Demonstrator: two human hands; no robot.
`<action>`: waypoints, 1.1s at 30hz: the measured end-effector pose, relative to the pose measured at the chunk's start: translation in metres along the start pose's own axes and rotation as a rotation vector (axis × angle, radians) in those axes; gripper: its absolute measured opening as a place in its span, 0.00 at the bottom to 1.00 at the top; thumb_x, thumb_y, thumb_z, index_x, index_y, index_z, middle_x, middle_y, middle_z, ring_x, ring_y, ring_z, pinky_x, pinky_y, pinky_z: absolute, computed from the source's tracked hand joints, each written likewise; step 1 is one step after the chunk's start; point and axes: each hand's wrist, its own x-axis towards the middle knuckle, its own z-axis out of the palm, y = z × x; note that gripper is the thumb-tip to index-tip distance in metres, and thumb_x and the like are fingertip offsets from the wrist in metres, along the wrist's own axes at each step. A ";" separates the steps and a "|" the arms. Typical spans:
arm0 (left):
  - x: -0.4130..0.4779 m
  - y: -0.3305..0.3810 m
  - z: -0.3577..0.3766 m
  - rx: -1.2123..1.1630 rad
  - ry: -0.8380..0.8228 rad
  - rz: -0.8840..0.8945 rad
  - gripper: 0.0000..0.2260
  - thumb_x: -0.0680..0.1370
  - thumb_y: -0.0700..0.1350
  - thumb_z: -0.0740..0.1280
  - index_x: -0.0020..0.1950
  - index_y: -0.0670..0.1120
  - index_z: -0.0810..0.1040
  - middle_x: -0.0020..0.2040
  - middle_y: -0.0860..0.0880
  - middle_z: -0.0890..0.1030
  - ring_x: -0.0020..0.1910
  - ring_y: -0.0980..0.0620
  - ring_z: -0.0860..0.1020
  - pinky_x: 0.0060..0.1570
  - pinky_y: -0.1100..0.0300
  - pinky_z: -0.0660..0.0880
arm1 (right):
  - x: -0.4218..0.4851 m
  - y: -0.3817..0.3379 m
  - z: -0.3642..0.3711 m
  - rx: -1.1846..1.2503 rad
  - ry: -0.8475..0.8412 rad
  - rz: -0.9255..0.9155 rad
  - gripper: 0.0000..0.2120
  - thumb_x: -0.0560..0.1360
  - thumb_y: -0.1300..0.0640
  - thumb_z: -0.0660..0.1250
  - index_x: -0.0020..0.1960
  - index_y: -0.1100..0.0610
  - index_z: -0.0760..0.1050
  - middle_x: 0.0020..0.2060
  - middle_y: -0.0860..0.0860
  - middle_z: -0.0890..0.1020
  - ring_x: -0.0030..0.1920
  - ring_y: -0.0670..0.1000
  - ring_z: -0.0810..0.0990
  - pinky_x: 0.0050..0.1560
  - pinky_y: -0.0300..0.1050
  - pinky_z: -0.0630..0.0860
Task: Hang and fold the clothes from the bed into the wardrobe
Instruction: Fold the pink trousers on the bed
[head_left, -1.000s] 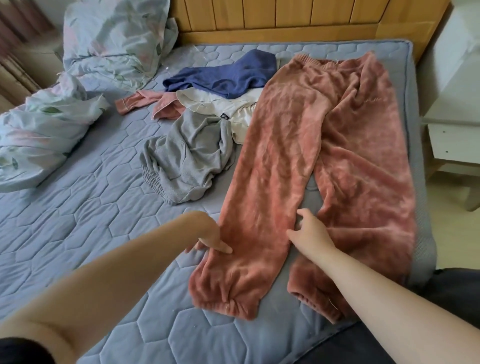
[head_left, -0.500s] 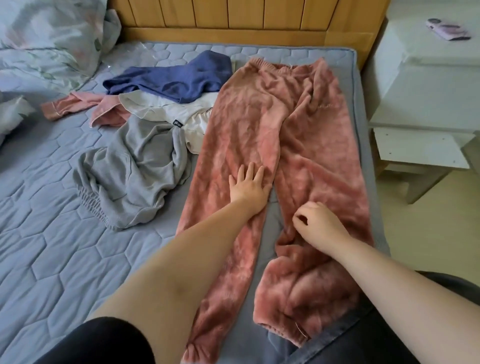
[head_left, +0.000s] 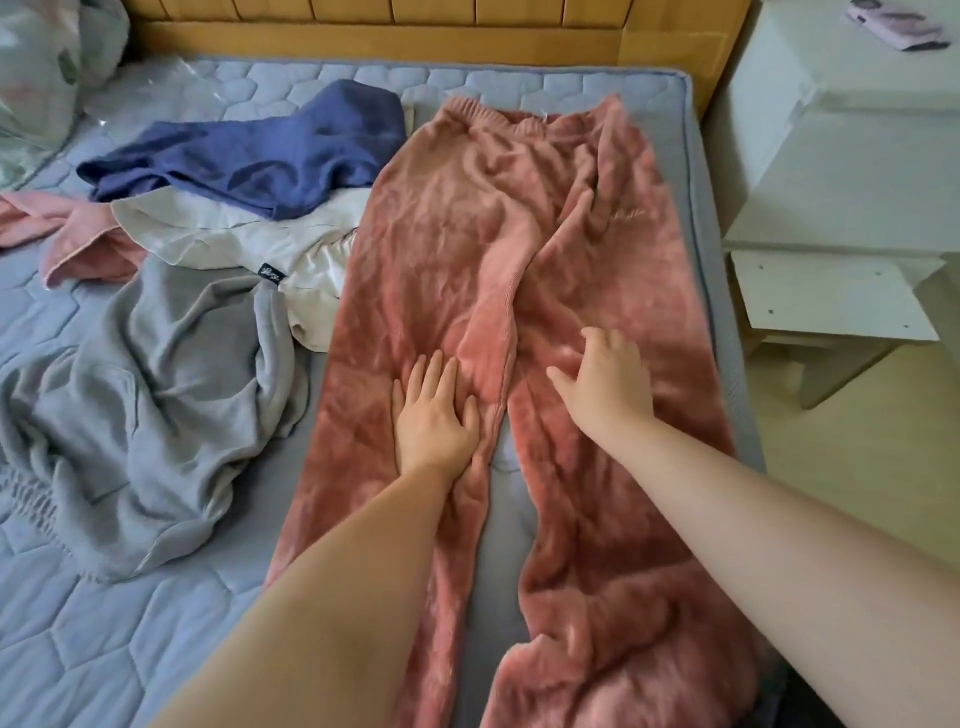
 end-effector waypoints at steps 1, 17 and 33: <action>0.001 0.000 0.001 0.013 -0.002 0.005 0.28 0.75 0.55 0.54 0.72 0.46 0.69 0.74 0.48 0.67 0.75 0.48 0.59 0.73 0.46 0.51 | 0.007 0.000 0.004 -0.053 -0.052 0.021 0.23 0.76 0.45 0.66 0.65 0.57 0.69 0.61 0.55 0.73 0.63 0.58 0.69 0.60 0.52 0.67; 0.001 0.005 -0.004 0.021 -0.002 -0.002 0.31 0.74 0.59 0.50 0.70 0.44 0.72 0.72 0.46 0.69 0.74 0.45 0.62 0.72 0.45 0.54 | 0.013 0.079 -0.014 0.243 0.353 0.106 0.05 0.71 0.60 0.67 0.44 0.62 0.76 0.44 0.59 0.77 0.49 0.62 0.75 0.48 0.52 0.71; 0.003 0.004 -0.004 0.035 -0.004 0.009 0.30 0.73 0.56 0.52 0.68 0.43 0.73 0.71 0.44 0.71 0.72 0.43 0.64 0.71 0.43 0.57 | -0.004 0.053 -0.007 0.037 0.010 -0.213 0.16 0.74 0.57 0.65 0.60 0.61 0.77 0.59 0.60 0.76 0.61 0.61 0.73 0.61 0.52 0.69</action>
